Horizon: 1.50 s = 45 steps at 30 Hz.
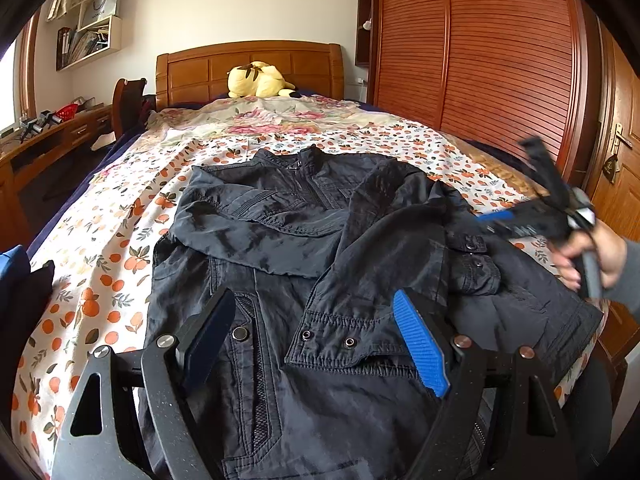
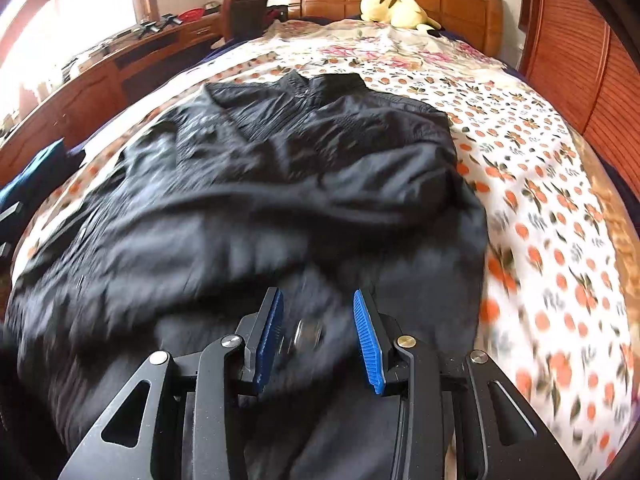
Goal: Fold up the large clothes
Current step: 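Move both grippers over the jacket toward its hem, then grasp the black jacket's hem with the left gripper while the right gripper grasps it too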
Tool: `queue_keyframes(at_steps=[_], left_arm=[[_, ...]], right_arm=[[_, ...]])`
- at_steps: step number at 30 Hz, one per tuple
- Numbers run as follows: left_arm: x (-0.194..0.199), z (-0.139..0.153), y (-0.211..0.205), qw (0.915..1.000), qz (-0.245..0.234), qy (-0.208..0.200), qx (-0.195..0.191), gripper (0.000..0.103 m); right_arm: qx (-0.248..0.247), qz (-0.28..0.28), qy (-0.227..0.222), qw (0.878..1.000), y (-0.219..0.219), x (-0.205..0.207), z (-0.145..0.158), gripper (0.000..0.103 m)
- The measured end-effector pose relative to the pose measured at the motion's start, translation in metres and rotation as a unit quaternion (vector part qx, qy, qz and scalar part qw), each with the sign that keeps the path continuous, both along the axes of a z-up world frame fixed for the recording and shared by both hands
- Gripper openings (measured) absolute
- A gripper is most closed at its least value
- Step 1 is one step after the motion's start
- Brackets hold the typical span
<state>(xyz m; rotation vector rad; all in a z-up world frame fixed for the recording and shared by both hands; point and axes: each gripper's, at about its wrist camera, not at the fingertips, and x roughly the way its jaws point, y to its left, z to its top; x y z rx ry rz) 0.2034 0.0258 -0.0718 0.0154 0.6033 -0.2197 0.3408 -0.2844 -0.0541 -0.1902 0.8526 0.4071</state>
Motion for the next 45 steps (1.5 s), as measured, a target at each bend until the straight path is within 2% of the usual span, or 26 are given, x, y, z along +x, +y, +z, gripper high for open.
queue_keyframes(at_steps=[6, 8, 18, 23, 25, 26, 27, 31, 36, 41, 45], left_arm=[[-0.002, -0.002, 0.003, 1.0000, 0.005, 0.005, 0.000, 0.082], [-0.006, 0.000, 0.003, 1.0000, 0.002, 0.003, -0.002, 0.082], [-0.042, -0.005, 0.011, 0.9993, 0.029, 0.006, 0.025, 0.082], [-0.056, -0.017, 0.029, 0.9982, 0.047, 0.034, 0.010, 0.082], [-0.060, -0.019, 0.036, 0.9975, 0.054, 0.042, 0.018, 0.082], [-0.062, -0.020, 0.038, 0.9972, 0.057, 0.042, 0.024, 0.078], [-0.064, -0.020, 0.041, 0.9967, 0.062, 0.043, 0.029, 0.069], [-0.069, -0.028, 0.053, 0.9938, 0.080, 0.066, 0.041, 0.053], [-0.077, -0.042, 0.061, 0.9895, 0.102, 0.092, 0.046, 0.051], [-0.085, -0.047, 0.076, 0.9853, 0.131, 0.108, 0.021, 0.045], [-0.090, -0.044, 0.088, 0.9857, 0.133, 0.103, 0.004, 0.043]], right_arm=[[-0.004, -0.006, -0.015, 1.000, -0.017, -0.072, -0.002, 0.038], [-0.001, -0.016, -0.015, 1.000, -0.025, -0.090, -0.005, 0.044], [-0.025, -0.037, -0.019, 0.999, -0.034, -0.142, -0.012, 0.047], [-0.027, -0.035, -0.029, 0.999, -0.040, -0.165, -0.009, 0.047], [-0.020, -0.037, -0.030, 0.999, -0.044, -0.168, -0.007, 0.048], [-0.016, -0.038, -0.030, 0.999, -0.045, -0.170, -0.007, 0.048], [-0.013, -0.039, -0.030, 0.999, -0.047, -0.170, -0.007, 0.048], [-0.013, -0.039, -0.031, 0.999, -0.050, -0.171, -0.012, 0.049], [-0.018, -0.028, -0.038, 0.999, -0.047, -0.167, -0.019, 0.054], [0.014, -0.030, -0.014, 0.999, -0.056, -0.157, -0.023, 0.057], [0.004, -0.036, 0.002, 0.999, -0.056, -0.152, -0.020, 0.058]])
